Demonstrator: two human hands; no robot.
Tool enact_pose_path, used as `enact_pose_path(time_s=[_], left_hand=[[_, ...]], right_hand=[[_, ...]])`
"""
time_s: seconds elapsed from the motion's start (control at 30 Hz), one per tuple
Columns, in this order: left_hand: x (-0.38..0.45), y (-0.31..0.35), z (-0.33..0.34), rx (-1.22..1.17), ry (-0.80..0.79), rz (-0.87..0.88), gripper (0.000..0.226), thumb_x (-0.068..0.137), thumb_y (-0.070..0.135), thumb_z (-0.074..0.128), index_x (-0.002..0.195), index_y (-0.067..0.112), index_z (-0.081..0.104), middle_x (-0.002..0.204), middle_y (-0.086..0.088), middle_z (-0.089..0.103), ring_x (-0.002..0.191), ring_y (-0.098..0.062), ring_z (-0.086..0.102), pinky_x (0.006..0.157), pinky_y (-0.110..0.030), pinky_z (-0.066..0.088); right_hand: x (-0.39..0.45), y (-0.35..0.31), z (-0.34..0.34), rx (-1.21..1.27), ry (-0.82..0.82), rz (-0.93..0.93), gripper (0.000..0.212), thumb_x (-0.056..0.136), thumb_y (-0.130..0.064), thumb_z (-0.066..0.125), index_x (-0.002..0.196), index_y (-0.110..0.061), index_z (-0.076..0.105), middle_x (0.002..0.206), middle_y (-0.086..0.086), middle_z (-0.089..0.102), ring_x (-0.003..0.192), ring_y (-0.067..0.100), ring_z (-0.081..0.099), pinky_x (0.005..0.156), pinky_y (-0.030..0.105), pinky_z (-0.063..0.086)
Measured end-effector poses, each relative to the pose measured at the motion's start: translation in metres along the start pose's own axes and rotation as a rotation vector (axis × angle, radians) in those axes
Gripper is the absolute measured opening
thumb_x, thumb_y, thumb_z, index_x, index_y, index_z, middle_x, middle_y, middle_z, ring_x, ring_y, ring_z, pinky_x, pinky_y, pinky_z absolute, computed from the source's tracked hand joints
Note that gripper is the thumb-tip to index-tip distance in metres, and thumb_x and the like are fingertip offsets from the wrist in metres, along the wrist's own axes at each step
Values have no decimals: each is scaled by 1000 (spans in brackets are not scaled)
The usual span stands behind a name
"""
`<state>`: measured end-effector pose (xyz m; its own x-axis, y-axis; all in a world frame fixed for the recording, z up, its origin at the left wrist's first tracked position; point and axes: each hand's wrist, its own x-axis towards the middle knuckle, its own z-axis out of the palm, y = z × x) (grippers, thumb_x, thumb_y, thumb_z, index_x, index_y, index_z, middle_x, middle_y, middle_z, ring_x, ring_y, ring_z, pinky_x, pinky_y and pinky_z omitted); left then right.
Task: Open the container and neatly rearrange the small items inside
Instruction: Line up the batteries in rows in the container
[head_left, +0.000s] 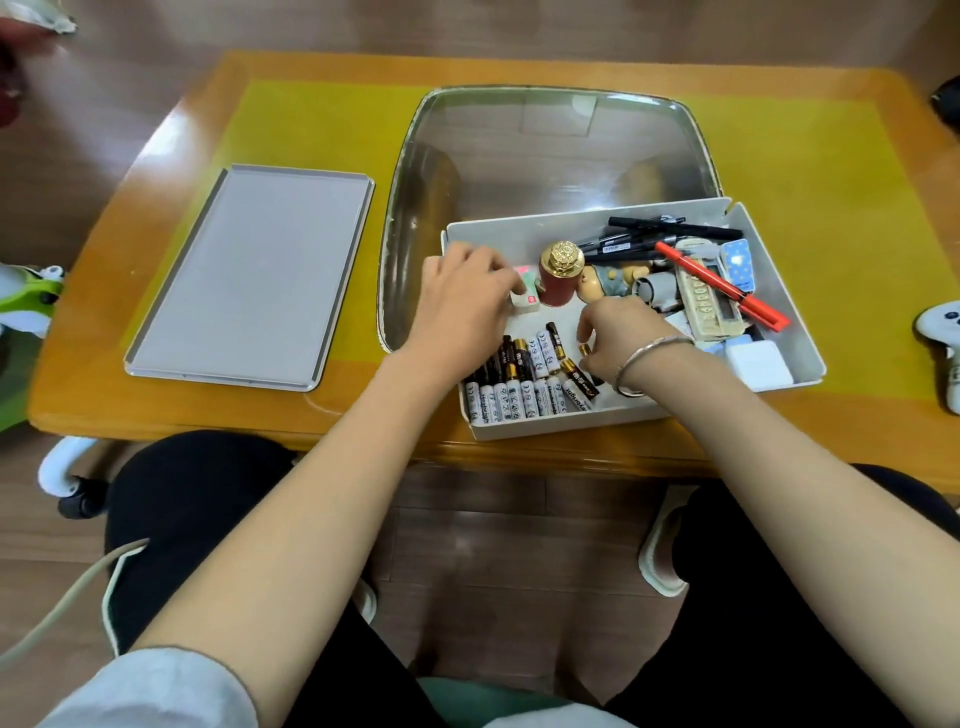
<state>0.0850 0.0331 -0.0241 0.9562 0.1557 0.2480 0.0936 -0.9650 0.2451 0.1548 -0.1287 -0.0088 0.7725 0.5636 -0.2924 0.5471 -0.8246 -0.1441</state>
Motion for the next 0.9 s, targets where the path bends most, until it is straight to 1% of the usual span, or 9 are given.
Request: enact_pose_path(time_s=[0.1,0.23,0.33,0.43,0.53,0.6,0.7,0.8,0.9], left_hand=[[-16,-8,-1,-86,84,-135,26,88,17,62,113,22,63,129,-2,51,122,-24,37,96,-38,29],[-24,-7,3,-205,92,-257,41,87,12,63,127,20,53,142,-5,37,132,-23,31,104,-37,32],[-28,-7,5,-373,105,-333,47,88,5,59,132,16,48,144,-4,32,132,-19,30,104,-24,27],[-30,-6,5,-444,117,-359,45,88,0,56,129,15,49,144,-3,30,132,-16,30,99,-16,24],[-29,-4,5,-472,122,-372,40,88,-3,54,124,14,53,146,-4,28,134,-16,28,100,-16,27],[-29,-4,6,-493,120,-379,35,89,-4,54,120,13,56,146,-4,28,135,-17,27,100,-18,32],[-30,-3,7,-511,126,-382,32,89,-3,53,116,13,58,147,-4,28,137,-17,27,101,-19,34],[-30,-3,8,-529,143,-391,31,89,-4,52,115,13,58,147,-4,29,137,-17,27,105,-24,38],[-30,-2,8,-557,149,-398,31,89,-5,51,113,13,59,147,-4,30,137,-17,27,106,-35,42]], right_hand=[[8,-5,4,-107,-3,8,22,82,-2,60,104,-3,62,111,17,58,96,32,60,75,34,50],[12,-3,7,-120,21,22,23,84,1,57,107,0,58,104,19,60,92,35,60,67,33,44],[13,2,7,-68,-16,-7,12,76,-15,73,84,-6,70,91,10,66,80,27,62,70,32,52],[10,0,12,-82,-202,-19,28,62,-36,83,64,-12,69,67,3,66,66,18,61,64,30,54],[12,-2,18,-124,-202,7,37,57,-42,84,58,-13,61,59,3,60,58,16,57,56,27,51],[13,-3,18,-116,-189,22,41,56,-43,85,57,-14,57,59,2,58,58,17,57,58,28,52],[12,-1,13,-82,-213,25,36,59,-42,84,61,-12,63,64,3,63,64,18,60,64,31,55],[15,3,8,18,-129,43,19,73,-26,76,70,-9,70,75,7,69,74,20,64,72,32,55],[14,2,11,9,-110,59,18,79,-20,72,80,-3,69,82,13,68,75,25,66,75,37,57]])
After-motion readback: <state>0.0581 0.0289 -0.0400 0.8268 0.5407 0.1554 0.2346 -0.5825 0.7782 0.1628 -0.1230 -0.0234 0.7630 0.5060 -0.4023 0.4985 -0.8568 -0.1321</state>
